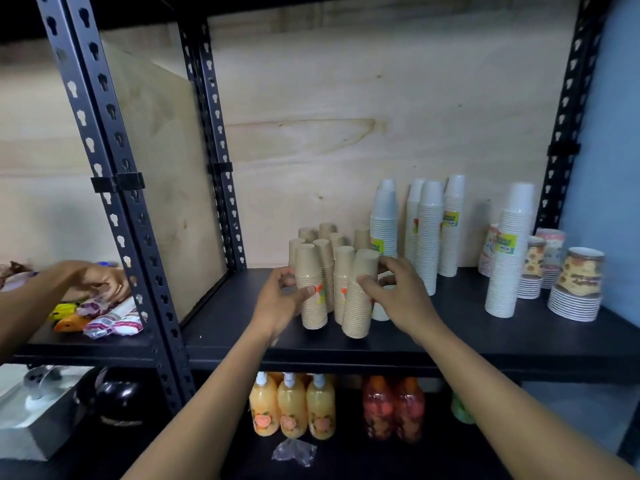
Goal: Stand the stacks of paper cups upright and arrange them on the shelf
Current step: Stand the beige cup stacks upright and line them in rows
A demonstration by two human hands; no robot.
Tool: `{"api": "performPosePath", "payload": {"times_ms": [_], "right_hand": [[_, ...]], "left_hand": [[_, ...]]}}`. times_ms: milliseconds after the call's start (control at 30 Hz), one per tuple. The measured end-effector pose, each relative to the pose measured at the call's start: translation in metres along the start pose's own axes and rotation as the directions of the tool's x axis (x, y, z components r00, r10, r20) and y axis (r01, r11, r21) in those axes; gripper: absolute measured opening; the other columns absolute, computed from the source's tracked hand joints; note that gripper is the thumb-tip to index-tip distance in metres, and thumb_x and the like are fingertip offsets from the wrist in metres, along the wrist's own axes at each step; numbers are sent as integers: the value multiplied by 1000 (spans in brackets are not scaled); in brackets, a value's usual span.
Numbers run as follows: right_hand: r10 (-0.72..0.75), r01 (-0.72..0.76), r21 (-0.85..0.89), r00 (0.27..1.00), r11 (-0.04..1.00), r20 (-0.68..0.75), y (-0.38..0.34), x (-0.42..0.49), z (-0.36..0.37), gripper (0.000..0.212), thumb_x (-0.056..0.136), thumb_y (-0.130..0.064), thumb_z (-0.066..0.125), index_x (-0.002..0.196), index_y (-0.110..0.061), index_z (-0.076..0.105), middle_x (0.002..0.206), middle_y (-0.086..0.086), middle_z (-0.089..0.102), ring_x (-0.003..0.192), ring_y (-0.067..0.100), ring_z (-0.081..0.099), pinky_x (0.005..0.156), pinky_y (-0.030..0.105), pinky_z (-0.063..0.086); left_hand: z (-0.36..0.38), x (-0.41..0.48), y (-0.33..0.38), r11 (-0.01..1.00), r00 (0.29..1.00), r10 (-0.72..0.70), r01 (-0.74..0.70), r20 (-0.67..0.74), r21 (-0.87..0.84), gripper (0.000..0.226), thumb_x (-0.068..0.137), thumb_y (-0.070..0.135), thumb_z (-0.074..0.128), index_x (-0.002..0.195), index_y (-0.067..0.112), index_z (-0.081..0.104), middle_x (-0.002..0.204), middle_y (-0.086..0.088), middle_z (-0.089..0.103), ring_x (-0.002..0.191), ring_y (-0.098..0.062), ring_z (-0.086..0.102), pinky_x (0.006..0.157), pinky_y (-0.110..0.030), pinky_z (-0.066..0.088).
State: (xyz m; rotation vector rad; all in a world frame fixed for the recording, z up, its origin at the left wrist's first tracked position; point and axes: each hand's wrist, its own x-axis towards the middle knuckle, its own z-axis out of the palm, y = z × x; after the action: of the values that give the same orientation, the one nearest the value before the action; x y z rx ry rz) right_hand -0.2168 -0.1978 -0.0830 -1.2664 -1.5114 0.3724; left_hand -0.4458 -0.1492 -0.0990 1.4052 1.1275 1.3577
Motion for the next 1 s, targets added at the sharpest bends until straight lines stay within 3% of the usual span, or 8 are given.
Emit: {"api": "performPosePath", "payload": {"times_ms": [333, 500, 600, 667, 833, 1000], "right_hand": [[14, -15, -24, 1000, 1000, -16, 12, -3, 5, 46, 91, -39, 71, 134, -25, 61, 117, -4, 56, 89, 2, 61, 72, 8, 40], [10, -10, -30, 1000, 999, -2, 20, -3, 12, 49, 91, -45, 70, 134, -26, 58, 126, -8, 58, 100, 7, 63, 78, 15, 46], [56, -56, 28, 998, 998, 29, 23, -5, 15, 49, 91, -46, 69, 135, -29, 56, 127, -9, 61, 104, 5, 62, 86, 31, 56], [72, -74, 59, 997, 995, 33, 24, -7, 17, 48, 91, -44, 69, 135, -29, 56, 126, -8, 62, 105, 4, 62, 88, 32, 56], [106, -109, 116, 994, 987, 37, 27, -13, 15, 50, 89, -47, 71, 132, -29, 55, 119, -12, 63, 104, -2, 61, 83, 16, 47], [145, -145, 175, 989, 974, 15, 40, -24, 8, 56, 86, -57, 68, 134, -30, 55, 118, -14, 64, 109, -5, 59, 97, 23, 47]], "left_hand": [[3, -6, -13, 1000, 999, 9, -10, 32, 21, 46, 88, 8, 77, 127, 19, 57, 119, -1, 67, 109, -19, 68, 74, -28, 60], [2, 0, -20, 999, 1000, 10, -10, 22, 37, 46, 85, 14, 81, 124, 25, 59, 118, 3, 68, 112, -18, 68, 96, -50, 57], [1, 0, -22, 998, 1000, 12, -13, 15, 60, 50, 83, 19, 84, 125, 29, 58, 119, 7, 69, 116, -15, 66, 100, -53, 54], [1, -1, -23, 997, 1000, 21, -22, 12, 80, 53, 82, 22, 84, 127, 30, 58, 120, 8, 69, 116, -12, 64, 101, -52, 54], [2, -9, -24, 995, 1000, 18, -19, 12, 93, 62, 82, 20, 84, 136, 23, 53, 123, 6, 65, 111, -5, 62, 101, -45, 55], [-2, -18, -24, 994, 1000, 18, -15, -24, 106, 67, 80, 29, 85, 137, 27, 50, 125, 4, 60, 107, -1, 62, 83, -21, 52]]}}
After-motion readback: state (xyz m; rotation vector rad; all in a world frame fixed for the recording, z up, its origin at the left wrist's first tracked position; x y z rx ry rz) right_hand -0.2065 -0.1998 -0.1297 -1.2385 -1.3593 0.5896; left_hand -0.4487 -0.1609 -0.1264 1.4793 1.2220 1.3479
